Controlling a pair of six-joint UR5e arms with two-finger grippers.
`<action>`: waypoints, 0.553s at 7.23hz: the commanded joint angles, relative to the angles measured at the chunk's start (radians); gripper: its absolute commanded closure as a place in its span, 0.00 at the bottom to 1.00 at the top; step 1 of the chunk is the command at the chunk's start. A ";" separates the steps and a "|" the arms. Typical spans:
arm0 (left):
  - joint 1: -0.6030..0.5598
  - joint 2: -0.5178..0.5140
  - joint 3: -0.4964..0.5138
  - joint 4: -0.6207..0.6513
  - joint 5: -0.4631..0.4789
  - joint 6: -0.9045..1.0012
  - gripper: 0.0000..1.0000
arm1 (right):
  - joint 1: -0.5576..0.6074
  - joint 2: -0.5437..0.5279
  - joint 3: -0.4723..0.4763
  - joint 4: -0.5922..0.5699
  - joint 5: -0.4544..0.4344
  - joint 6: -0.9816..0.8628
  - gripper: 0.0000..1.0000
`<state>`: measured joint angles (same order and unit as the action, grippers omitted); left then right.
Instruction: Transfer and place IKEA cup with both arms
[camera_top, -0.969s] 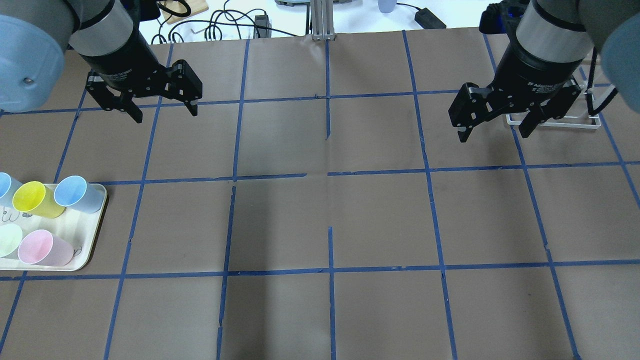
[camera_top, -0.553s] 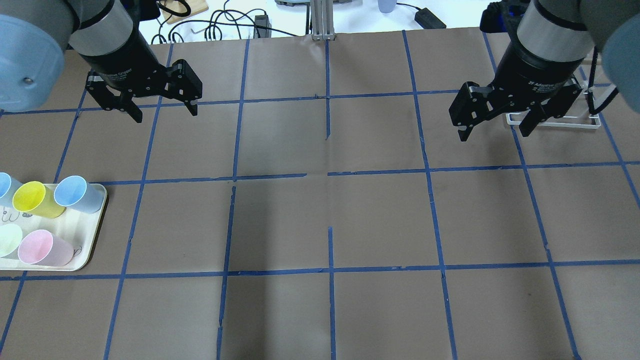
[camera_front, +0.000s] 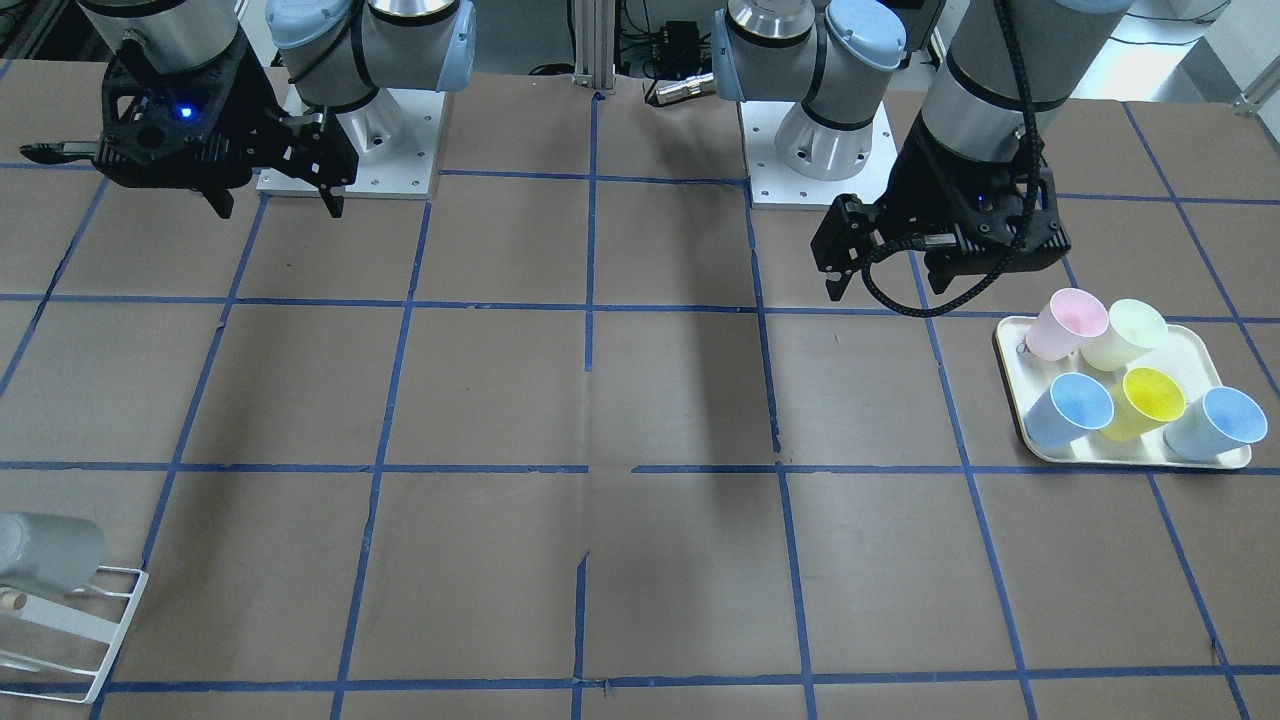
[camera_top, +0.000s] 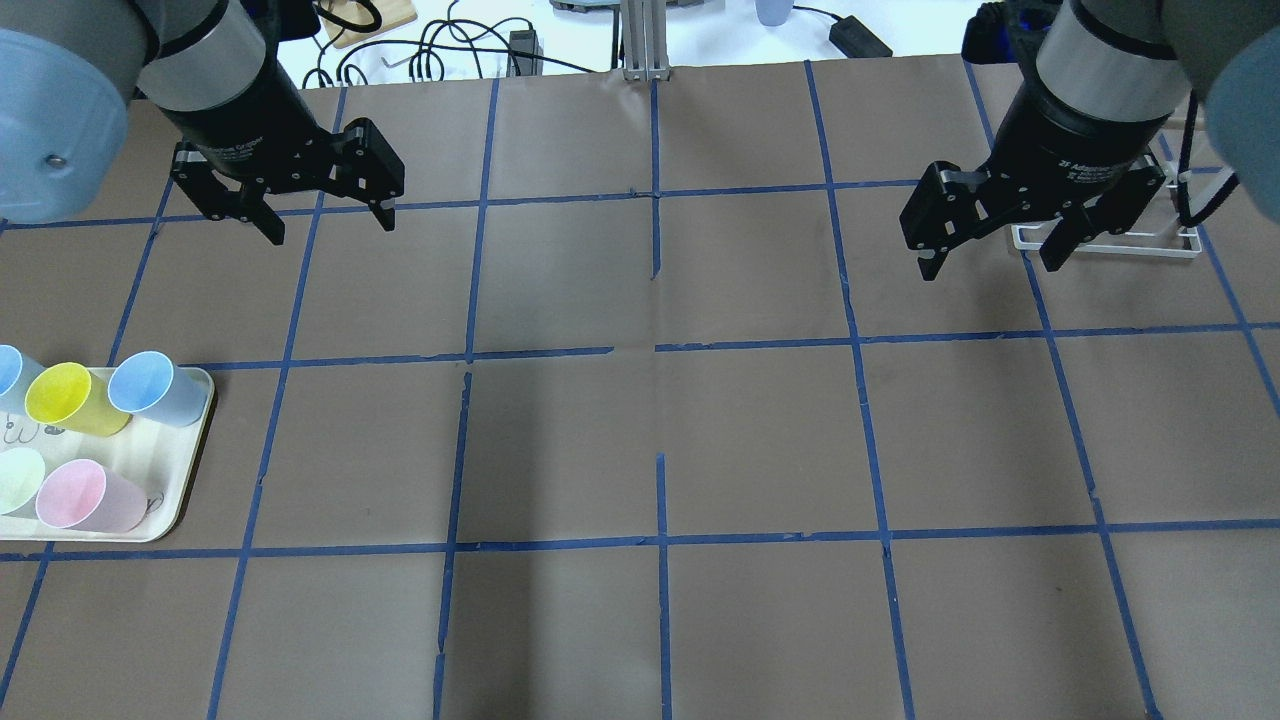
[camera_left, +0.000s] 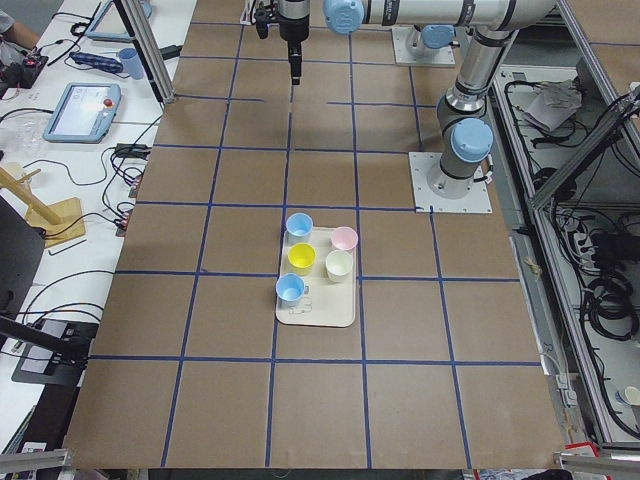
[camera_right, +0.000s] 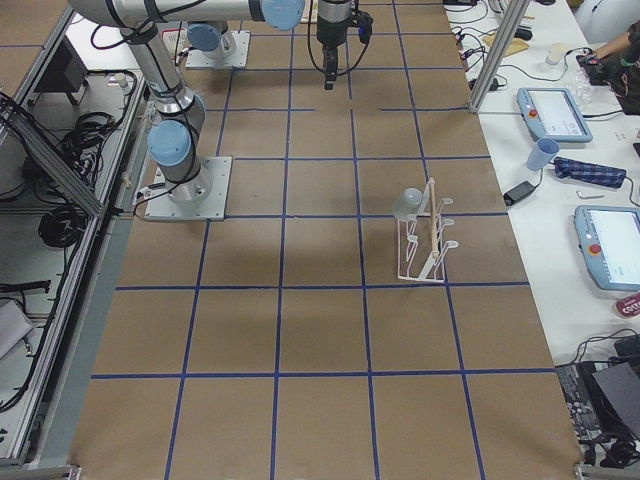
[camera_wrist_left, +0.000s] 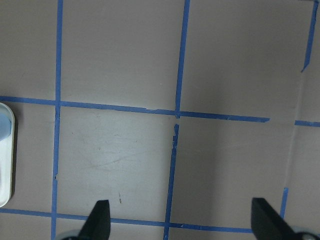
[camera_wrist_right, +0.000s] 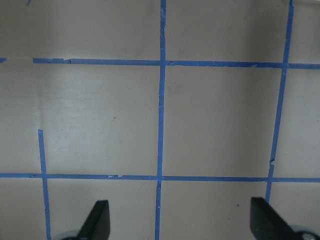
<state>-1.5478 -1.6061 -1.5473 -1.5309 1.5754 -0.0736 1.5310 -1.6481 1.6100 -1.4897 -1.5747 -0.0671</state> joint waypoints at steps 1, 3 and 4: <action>0.000 0.000 0.001 0.000 0.000 0.000 0.00 | -0.075 0.007 -0.004 -0.009 0.005 -0.020 0.00; 0.000 0.000 0.000 0.000 0.000 0.000 0.00 | -0.190 0.040 0.008 -0.113 0.007 -0.171 0.00; 0.000 0.000 0.001 0.000 0.000 0.000 0.00 | -0.224 0.091 -0.002 -0.165 0.007 -0.236 0.00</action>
<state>-1.5478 -1.6061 -1.5473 -1.5309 1.5754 -0.0736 1.3594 -1.6060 1.6123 -1.5883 -1.5682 -0.2179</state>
